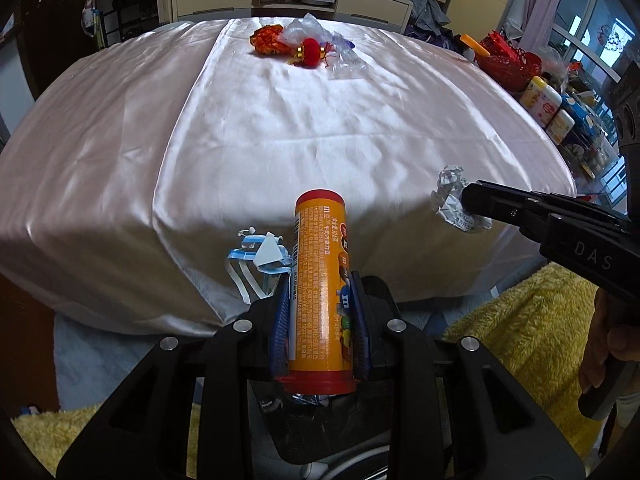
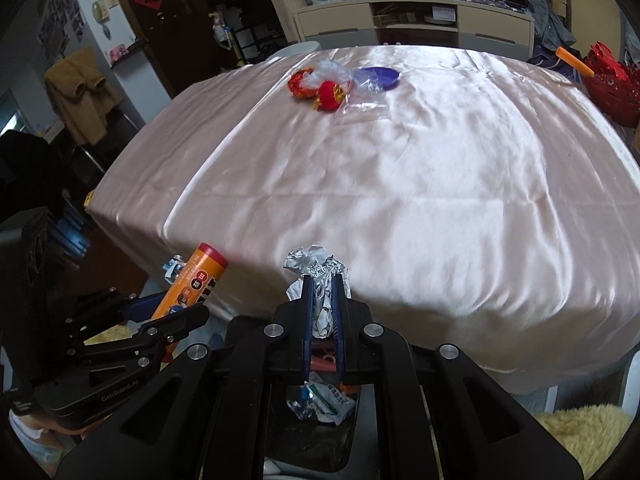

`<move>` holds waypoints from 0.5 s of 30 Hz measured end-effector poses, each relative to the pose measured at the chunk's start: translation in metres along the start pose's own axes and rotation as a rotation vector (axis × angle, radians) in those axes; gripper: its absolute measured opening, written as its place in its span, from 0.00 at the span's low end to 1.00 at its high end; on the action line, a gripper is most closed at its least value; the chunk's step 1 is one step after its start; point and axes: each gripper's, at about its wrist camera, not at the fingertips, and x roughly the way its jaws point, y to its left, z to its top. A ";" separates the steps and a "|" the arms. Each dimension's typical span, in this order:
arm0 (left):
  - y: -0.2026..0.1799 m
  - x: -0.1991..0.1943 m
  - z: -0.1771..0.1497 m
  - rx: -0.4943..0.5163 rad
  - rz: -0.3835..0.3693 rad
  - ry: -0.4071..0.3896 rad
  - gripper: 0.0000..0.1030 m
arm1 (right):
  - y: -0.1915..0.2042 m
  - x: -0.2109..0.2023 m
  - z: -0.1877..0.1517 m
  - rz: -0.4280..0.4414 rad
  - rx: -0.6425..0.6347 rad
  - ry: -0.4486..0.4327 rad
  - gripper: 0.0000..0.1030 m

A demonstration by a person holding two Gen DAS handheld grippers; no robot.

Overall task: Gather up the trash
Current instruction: 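Carry the tube and foil ball down over the bin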

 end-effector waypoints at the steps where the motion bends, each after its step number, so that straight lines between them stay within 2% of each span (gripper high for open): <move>1: 0.000 0.000 -0.006 -0.002 0.000 0.006 0.26 | 0.002 0.002 -0.006 0.000 -0.001 0.010 0.10; 8: 0.002 0.011 -0.043 -0.016 -0.011 0.059 0.26 | 0.010 0.014 -0.039 0.000 -0.001 0.062 0.10; 15: 0.004 0.030 -0.071 -0.031 -0.024 0.114 0.26 | 0.013 0.036 -0.068 0.040 -0.001 0.115 0.10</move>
